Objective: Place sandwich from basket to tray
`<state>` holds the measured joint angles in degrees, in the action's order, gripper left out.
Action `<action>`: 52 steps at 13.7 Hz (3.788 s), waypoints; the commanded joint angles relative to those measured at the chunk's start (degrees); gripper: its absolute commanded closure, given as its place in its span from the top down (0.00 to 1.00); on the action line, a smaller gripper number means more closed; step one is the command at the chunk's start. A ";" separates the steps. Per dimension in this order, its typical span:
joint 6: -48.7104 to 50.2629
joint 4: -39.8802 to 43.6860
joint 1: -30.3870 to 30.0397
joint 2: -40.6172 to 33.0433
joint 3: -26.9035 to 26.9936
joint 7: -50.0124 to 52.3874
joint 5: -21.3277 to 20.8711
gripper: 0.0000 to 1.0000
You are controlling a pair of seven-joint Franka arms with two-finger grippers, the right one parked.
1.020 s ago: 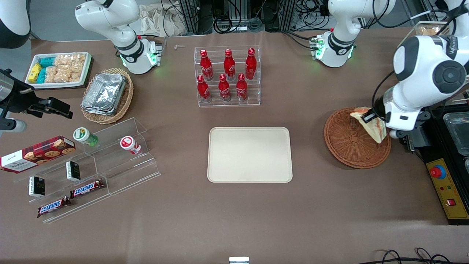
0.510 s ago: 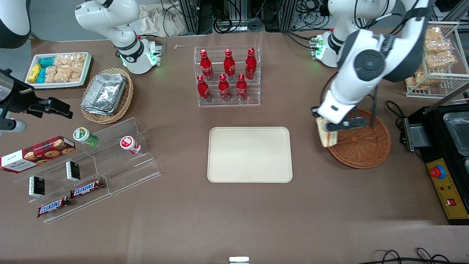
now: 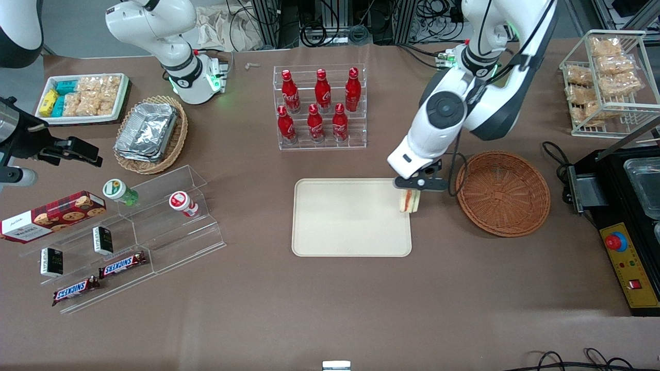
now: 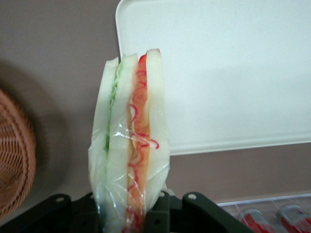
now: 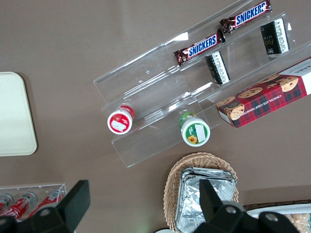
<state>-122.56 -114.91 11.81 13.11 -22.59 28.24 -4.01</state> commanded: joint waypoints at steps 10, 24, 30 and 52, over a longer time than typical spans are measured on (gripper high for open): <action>-10.77 5.04 2.34 18.08 0.62 11.39 -15.23 0.00; -11.38 6.98 2.16 19.93 0.62 10.69 -15.33 1.00; -8.85 6.89 0.68 15.82 0.35 11.05 -11.66 1.00; 27.36 25.26 -12.87 -7.30 11.84 -21.70 6.11 1.00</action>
<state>-98.63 -88.97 -1.18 9.46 -14.20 12.69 -0.18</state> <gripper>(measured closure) 0.000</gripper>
